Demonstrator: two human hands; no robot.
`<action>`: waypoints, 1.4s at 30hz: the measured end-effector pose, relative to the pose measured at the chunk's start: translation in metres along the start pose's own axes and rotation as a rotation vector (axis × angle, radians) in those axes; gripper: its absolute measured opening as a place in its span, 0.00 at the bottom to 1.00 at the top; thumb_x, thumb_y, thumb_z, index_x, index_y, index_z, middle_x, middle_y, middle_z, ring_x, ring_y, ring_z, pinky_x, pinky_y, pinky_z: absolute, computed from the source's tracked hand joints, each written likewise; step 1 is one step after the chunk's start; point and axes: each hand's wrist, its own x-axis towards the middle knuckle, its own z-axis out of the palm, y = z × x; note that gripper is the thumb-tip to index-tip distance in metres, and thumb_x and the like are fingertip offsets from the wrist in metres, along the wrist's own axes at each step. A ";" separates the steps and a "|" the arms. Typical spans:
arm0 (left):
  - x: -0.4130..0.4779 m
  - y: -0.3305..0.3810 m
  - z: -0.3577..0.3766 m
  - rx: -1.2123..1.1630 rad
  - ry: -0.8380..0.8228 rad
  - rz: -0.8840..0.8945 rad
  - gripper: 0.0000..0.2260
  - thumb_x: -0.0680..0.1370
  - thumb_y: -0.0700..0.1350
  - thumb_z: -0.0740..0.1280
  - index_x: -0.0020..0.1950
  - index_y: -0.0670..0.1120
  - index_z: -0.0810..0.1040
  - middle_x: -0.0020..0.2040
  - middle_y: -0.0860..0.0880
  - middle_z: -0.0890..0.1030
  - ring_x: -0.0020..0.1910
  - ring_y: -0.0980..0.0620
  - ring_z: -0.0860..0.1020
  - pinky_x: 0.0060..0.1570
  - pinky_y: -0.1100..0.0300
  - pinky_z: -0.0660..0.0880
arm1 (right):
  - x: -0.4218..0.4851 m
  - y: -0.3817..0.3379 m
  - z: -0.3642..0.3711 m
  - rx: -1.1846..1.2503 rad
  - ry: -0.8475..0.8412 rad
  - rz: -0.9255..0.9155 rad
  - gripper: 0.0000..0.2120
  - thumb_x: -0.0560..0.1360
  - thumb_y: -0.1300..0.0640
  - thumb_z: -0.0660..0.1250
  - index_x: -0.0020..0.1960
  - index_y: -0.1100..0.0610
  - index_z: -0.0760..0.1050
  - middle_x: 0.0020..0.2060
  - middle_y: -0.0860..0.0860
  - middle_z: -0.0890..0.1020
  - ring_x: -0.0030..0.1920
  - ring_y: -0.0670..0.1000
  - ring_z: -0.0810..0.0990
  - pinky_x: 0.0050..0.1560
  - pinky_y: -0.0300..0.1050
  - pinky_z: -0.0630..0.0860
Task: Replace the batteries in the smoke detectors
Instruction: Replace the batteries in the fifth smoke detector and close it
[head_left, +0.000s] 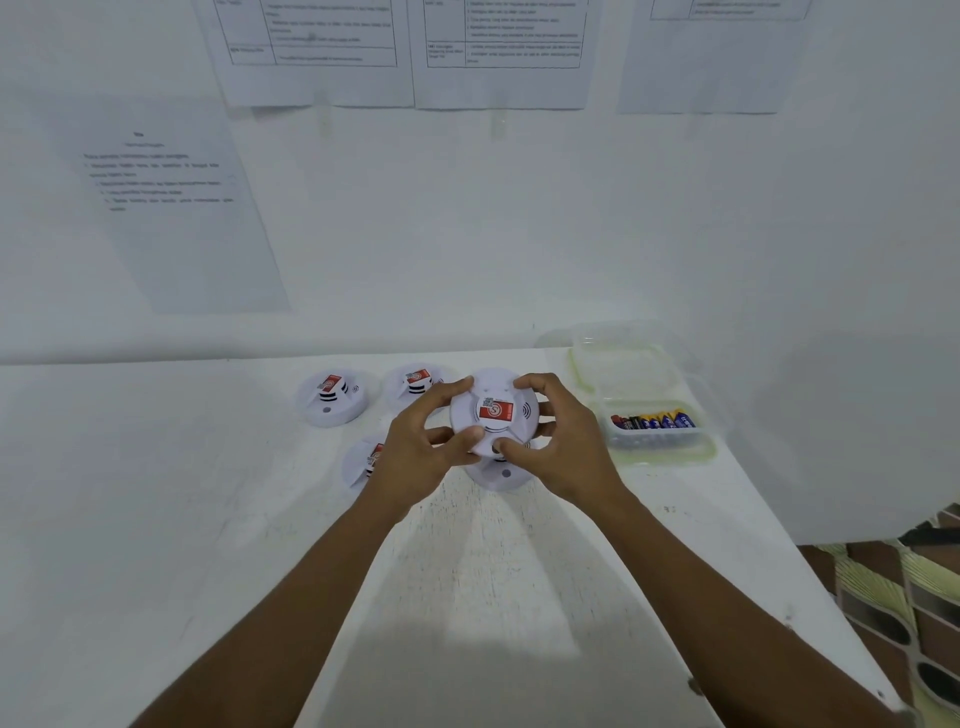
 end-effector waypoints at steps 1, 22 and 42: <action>-0.001 0.001 0.000 -0.010 -0.002 -0.006 0.22 0.73 0.44 0.73 0.66 0.52 0.74 0.62 0.58 0.77 0.56 0.50 0.82 0.49 0.50 0.82 | -0.001 0.000 0.000 0.005 -0.003 0.005 0.26 0.70 0.55 0.77 0.62 0.48 0.68 0.59 0.45 0.76 0.56 0.47 0.78 0.54 0.39 0.79; -0.008 0.005 -0.001 -0.105 -0.042 -0.048 0.19 0.73 0.46 0.71 0.64 0.51 0.76 0.62 0.48 0.80 0.56 0.48 0.82 0.49 0.51 0.81 | -0.009 0.004 -0.009 0.209 -0.030 0.075 0.16 0.75 0.57 0.73 0.61 0.50 0.78 0.59 0.45 0.80 0.57 0.49 0.81 0.58 0.55 0.79; -0.004 0.000 0.001 -0.027 -0.033 0.014 0.18 0.72 0.49 0.70 0.62 0.56 0.77 0.64 0.47 0.78 0.59 0.48 0.80 0.54 0.53 0.80 | -0.006 0.007 -0.011 0.183 -0.019 0.081 0.16 0.74 0.54 0.73 0.61 0.49 0.78 0.59 0.46 0.80 0.57 0.49 0.81 0.57 0.54 0.80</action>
